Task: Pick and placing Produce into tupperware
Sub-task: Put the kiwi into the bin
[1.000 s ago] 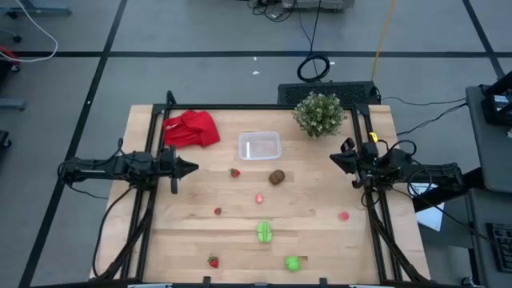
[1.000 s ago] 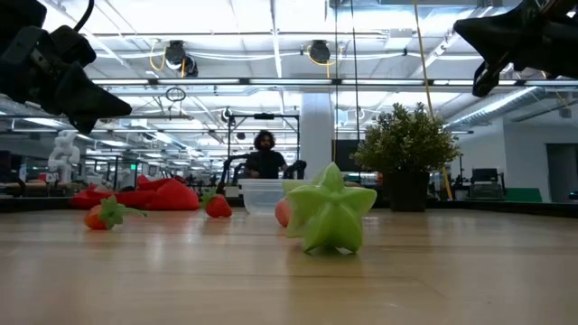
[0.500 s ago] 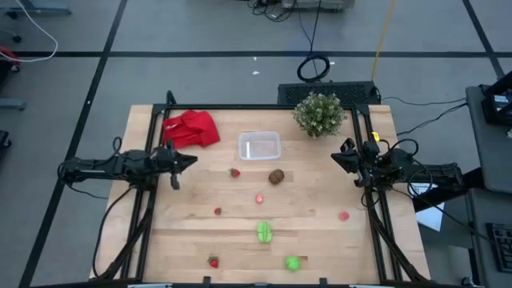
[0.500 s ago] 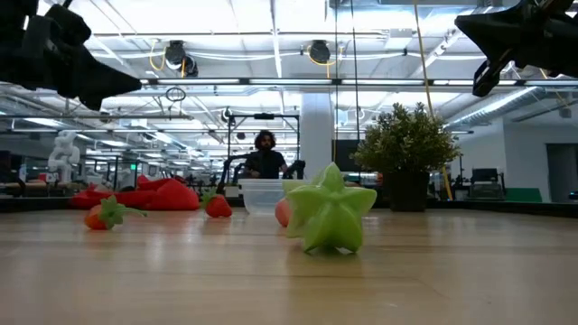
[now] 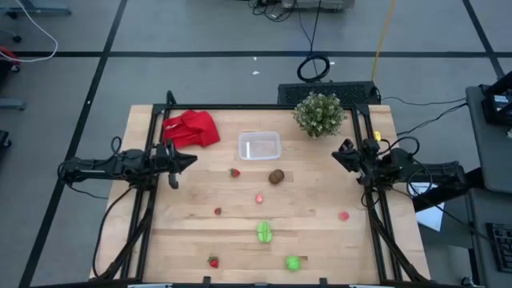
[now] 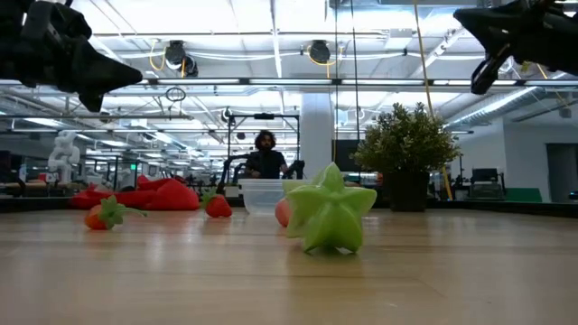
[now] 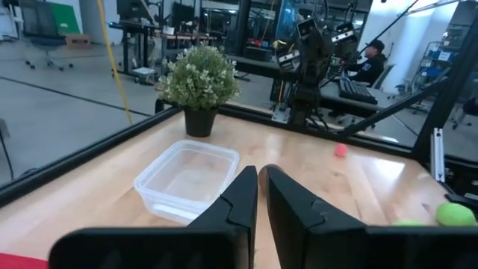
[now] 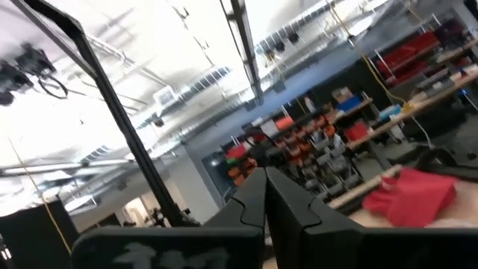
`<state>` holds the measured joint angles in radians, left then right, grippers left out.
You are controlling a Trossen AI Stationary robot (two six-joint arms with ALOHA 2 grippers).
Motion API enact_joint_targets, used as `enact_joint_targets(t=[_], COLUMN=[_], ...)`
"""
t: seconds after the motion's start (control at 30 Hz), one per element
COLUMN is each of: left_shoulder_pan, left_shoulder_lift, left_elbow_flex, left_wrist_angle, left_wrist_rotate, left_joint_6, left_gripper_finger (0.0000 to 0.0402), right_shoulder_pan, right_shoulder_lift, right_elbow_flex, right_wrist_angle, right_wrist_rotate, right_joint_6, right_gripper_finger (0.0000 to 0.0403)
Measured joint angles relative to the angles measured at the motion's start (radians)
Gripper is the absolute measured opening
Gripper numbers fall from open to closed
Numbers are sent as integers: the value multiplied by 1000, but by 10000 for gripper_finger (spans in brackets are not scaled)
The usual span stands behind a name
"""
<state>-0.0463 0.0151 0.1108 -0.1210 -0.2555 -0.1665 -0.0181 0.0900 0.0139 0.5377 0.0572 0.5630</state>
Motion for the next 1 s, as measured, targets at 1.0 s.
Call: enact_joint_targets(t=[1.0], left_shoulder_pan=[0], left_shoulder_lift=[225], left_elbow_flex=[384], left_wrist_angle=[-351], left_wrist_rotate=[-174], left_joint_6=[58], left_gripper_finger=[33], right_shoulder_pan=[-161], right_shoulder_lift=[1020], right_elbow_flex=[903], right_wrist_angle=[-714], right_wrist_rotate=[-285], right_joint_6=[-684], right_gripper_finger=[0])
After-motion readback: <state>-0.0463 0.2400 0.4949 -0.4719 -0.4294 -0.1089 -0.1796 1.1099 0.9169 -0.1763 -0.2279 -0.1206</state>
